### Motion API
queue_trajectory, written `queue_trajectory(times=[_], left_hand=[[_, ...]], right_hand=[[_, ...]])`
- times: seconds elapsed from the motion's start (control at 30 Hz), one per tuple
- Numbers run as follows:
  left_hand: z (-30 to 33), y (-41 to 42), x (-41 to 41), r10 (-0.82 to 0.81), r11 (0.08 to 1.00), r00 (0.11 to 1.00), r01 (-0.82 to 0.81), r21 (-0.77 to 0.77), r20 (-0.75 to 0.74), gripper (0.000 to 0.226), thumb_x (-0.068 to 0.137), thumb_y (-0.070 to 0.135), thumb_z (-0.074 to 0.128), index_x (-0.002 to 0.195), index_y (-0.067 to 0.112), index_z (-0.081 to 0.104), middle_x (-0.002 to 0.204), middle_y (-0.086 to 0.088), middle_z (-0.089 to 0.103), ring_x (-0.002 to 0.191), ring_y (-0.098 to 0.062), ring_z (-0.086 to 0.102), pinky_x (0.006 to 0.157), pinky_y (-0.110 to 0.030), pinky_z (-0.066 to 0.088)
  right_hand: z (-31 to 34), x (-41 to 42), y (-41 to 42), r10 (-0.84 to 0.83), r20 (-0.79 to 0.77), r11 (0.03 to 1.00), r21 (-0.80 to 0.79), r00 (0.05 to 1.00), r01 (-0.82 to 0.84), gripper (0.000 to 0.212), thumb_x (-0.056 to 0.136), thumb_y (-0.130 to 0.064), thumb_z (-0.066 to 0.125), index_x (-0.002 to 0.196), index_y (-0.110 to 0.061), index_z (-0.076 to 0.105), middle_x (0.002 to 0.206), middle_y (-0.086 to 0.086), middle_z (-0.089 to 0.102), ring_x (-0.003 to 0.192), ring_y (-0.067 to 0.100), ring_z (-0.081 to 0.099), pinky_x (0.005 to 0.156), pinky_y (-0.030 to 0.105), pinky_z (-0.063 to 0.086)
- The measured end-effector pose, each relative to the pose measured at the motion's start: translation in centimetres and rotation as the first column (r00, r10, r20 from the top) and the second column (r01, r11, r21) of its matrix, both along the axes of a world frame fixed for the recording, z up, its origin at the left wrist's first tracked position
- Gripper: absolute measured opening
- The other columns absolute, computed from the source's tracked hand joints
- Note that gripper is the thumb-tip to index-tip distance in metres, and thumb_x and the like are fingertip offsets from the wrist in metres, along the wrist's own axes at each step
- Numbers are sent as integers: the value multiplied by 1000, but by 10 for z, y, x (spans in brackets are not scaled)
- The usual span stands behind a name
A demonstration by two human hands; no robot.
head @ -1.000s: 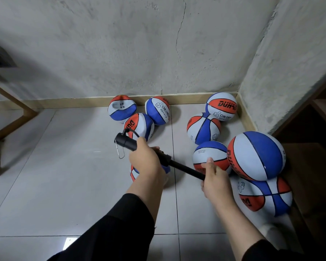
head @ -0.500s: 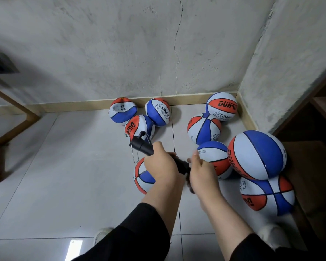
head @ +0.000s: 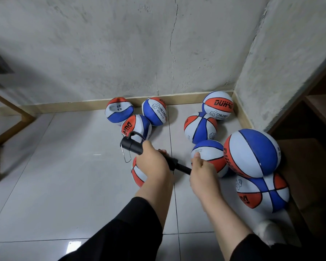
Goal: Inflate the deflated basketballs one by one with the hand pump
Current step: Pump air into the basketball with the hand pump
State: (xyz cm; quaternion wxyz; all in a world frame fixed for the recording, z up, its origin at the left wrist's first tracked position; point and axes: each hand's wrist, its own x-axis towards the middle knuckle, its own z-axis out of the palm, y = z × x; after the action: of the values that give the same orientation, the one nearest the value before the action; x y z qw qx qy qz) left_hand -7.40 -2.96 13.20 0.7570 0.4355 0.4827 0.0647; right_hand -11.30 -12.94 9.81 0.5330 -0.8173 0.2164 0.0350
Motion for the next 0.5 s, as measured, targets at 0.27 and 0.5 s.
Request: queue_trajectory(times=[0.27,0.5], left_hand=[[5,-8,-12,-23,1000,1000,23,11,-13,35,91,35,55,97,2,63,64,-9,64,55,-21,56,52,-29,49],[7,21,1,37,999,999,-37,9,-6,22,98,33,57,90,13,54,63,-6,63,57,-19,57,51,-24,53]], right_hand=[[12,-3,16,59,2,998,16,998,-59,58,111,-42,27,93,-4,66,83,9,62,81,28,59,69,30,39],[-9,-7,-18,-79,-130,985,141,988,97,72,96,-63,30,109,-1,64,73,16,64,59,26,57,60,32,47]])
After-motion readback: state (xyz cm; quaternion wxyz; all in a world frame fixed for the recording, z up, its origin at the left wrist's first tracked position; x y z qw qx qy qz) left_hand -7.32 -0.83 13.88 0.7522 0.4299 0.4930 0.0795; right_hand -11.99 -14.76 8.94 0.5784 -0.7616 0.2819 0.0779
